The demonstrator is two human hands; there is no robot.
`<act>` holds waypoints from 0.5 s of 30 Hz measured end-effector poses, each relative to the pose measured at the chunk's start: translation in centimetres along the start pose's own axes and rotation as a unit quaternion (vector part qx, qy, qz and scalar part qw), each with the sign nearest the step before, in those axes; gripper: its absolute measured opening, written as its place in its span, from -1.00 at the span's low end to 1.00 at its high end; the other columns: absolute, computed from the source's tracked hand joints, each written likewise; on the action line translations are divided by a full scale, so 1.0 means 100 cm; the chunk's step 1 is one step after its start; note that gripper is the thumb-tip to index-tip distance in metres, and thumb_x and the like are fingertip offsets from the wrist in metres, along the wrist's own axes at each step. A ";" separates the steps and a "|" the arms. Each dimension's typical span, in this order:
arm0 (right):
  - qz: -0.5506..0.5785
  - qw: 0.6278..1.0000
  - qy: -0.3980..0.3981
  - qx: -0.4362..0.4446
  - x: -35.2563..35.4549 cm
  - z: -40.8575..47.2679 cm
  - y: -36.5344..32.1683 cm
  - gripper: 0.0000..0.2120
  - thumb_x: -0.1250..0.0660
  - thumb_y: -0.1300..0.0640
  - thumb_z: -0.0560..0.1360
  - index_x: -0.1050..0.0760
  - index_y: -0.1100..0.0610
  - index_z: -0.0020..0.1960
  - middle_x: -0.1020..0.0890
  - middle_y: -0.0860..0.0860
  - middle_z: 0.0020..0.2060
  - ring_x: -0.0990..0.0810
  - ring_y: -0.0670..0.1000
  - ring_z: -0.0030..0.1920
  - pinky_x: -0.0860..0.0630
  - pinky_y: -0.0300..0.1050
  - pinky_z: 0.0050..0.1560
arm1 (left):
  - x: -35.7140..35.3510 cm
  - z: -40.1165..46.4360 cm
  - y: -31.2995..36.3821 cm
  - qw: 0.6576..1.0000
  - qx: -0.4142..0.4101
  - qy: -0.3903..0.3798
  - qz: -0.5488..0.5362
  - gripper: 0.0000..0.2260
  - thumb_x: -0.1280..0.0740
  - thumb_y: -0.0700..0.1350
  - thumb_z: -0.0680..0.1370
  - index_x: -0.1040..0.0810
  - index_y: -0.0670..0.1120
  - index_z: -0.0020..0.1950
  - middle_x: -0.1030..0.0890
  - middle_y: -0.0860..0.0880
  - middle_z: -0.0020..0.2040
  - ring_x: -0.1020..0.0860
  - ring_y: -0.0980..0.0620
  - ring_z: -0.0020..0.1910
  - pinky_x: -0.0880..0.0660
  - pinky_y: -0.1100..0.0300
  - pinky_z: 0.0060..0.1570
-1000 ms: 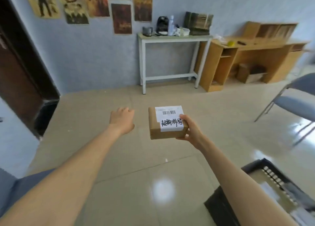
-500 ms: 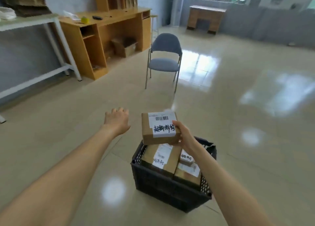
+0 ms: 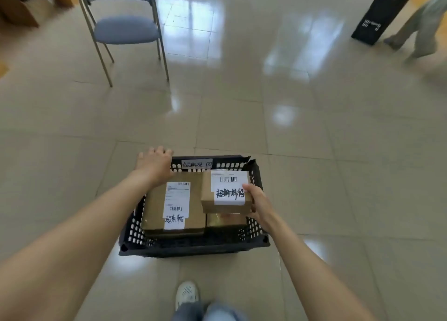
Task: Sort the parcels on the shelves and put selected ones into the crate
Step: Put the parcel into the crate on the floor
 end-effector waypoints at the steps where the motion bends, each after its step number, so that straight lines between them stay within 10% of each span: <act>1: -0.003 1.000 0.004 -0.007 0.003 0.009 0.010 -0.46 -0.33 -0.19 0.41 -0.43 0.04 0.30 -0.63 0.10 0.14 -0.60 0.11 0.14 -0.61 0.05 -0.04 | -0.011 0.009 0.006 1.000 -0.011 -0.006 0.002 -0.50 -0.27 0.02 0.56 -0.27 -0.08 0.46 -0.39 -0.12 0.39 -0.35 -0.15 0.36 -0.32 -0.10 0.30; 7: -0.011 0.999 0.020 -0.034 0.021 0.067 0.061 -0.54 -0.29 -0.05 0.54 -0.37 0.11 0.37 -0.62 0.10 0.12 -0.59 0.11 0.13 -0.55 0.11 0.17 | -0.072 0.055 0.033 0.998 -0.045 -0.027 0.031 -0.49 -0.28 0.03 0.55 -0.24 -0.08 0.45 -0.38 -0.12 0.37 -0.33 -0.15 0.35 -0.33 -0.10 0.25; 15: -0.013 0.998 0.006 -0.066 0.030 0.140 0.132 -0.51 -0.32 0.07 0.55 -0.31 0.15 0.42 -0.63 0.10 0.13 -0.63 0.02 0.02 -0.54 -0.12 -0.14 | -0.161 0.102 0.047 0.997 -0.051 -0.017 0.047 -0.50 -0.28 0.05 0.56 -0.28 -0.11 0.42 -0.39 -0.15 0.36 -0.35 -0.16 0.36 -0.35 -0.06 0.23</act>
Point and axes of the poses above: each hand's wrist, its own z-axis towards the middle knuckle, its own x-axis out of the back of the hand, y = z × x, the point moved 4 cm from there along z, towards the middle knuckle
